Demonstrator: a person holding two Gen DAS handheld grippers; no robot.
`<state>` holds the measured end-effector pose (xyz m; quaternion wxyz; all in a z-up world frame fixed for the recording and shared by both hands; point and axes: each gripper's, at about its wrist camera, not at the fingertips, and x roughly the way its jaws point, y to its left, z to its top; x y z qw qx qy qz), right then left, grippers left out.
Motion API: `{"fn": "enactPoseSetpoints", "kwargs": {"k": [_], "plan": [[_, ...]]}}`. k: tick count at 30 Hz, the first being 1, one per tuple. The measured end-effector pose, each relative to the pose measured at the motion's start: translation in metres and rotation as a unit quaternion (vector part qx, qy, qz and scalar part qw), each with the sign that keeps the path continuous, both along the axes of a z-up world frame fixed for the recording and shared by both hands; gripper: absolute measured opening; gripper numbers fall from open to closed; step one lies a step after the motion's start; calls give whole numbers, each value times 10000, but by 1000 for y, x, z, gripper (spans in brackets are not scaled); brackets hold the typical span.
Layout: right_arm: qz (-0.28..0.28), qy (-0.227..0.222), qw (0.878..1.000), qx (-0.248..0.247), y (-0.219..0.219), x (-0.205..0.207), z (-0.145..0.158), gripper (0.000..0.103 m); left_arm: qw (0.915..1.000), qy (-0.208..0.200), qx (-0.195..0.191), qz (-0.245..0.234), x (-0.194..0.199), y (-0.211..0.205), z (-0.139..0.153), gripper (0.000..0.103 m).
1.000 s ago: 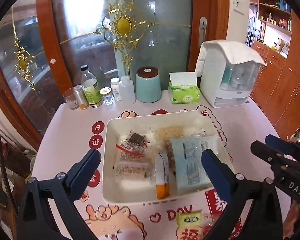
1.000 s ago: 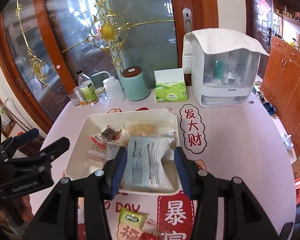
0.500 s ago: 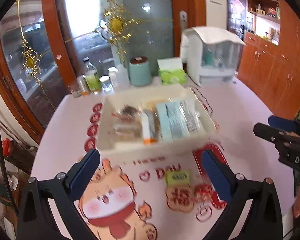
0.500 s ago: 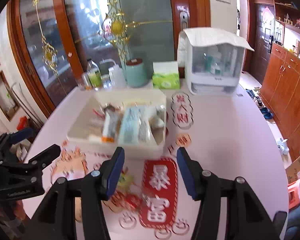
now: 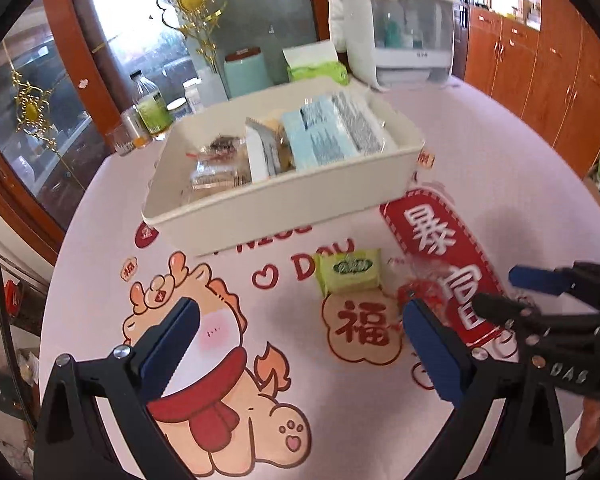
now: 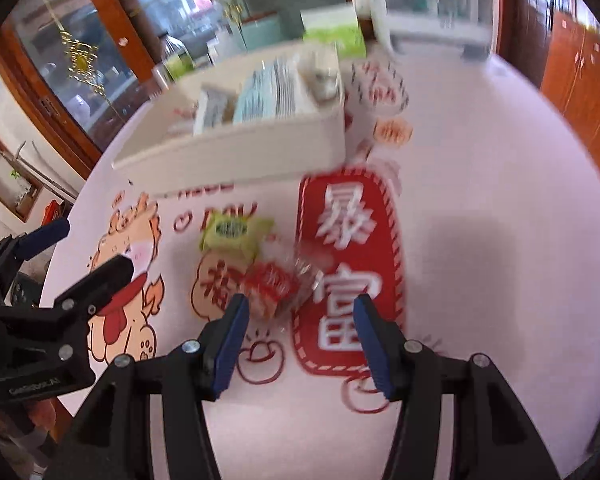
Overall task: Organize snacks
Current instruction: 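Grasp green-wrapped cake with left tool while right tool grasps red candy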
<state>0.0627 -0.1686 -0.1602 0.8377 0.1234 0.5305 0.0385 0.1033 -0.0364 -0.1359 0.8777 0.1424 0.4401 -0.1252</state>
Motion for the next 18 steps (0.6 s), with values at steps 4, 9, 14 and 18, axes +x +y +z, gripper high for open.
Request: {"fn": "enactPoseSetpoints", "kwargs": {"k": [4,9,14,18], "plan": [[-185,314,9988,326,12,9,-29,55,9997,180,137,73,14,8,-19,101],[-303,484,9973,458,28,23,-47,55,9992,336,213,71,30,19,-34,101],[-425,436,9980,181,38,34,-53,57,9985,357,363,-188,44,18,-40,101],[-436,358,9984,31,34,41,-54,43,9959,500,342,-671,58,4,-46,101]]}}
